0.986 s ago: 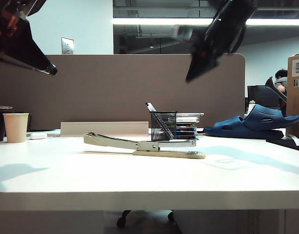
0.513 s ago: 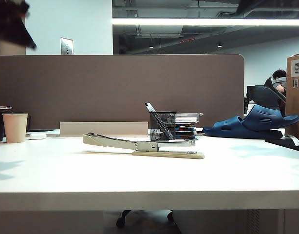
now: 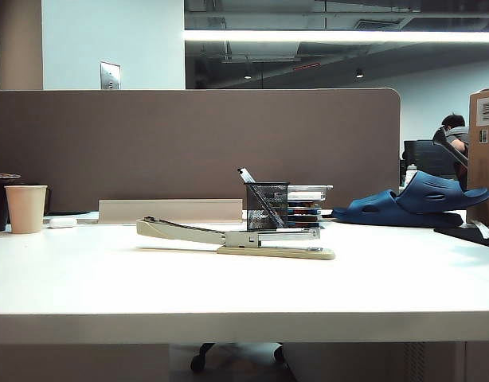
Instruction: Pick up a set of staples and put them into the open stapler.
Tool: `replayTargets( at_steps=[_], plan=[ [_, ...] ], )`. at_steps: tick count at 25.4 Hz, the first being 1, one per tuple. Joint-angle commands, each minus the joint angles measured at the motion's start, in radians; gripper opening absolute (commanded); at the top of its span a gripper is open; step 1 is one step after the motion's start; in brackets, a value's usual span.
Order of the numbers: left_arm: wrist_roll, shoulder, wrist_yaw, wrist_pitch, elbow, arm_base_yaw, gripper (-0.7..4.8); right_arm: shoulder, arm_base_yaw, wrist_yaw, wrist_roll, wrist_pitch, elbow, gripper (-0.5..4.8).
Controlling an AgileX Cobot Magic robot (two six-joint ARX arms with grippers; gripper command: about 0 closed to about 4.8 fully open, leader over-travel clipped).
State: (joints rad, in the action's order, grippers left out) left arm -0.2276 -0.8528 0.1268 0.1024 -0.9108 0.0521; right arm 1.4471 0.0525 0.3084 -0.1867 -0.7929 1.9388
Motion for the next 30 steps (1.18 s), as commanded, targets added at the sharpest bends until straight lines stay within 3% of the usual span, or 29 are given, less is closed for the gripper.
replayTargets(
  at_steps=[1,7,18,26,30],
  plan=[
    [0.007,0.047,0.008,0.032,-0.002,-0.001,-0.05,-0.058,-0.001,-0.004,0.035,0.000,-0.018,-0.09],
    [0.016,0.139,0.003,0.096,-0.002,0.000,-0.05,-0.241,-0.001,-0.055,0.058,0.021,-0.229,-0.09],
    [0.031,0.319,-0.023,0.197,0.008,0.000,-0.05,-0.598,-0.001,-0.056,0.094,0.076,-0.673,-0.09],
    [0.133,0.517,-0.010,0.220,0.150,-0.001,-0.05,-0.897,-0.001,-0.074,0.158,0.212,-0.999,-0.09],
    [0.131,0.629,-0.011,0.255,0.224,-0.001,-0.05,-1.020,-0.002,-0.103,0.161,0.229,-1.114,-0.09]
  ],
)
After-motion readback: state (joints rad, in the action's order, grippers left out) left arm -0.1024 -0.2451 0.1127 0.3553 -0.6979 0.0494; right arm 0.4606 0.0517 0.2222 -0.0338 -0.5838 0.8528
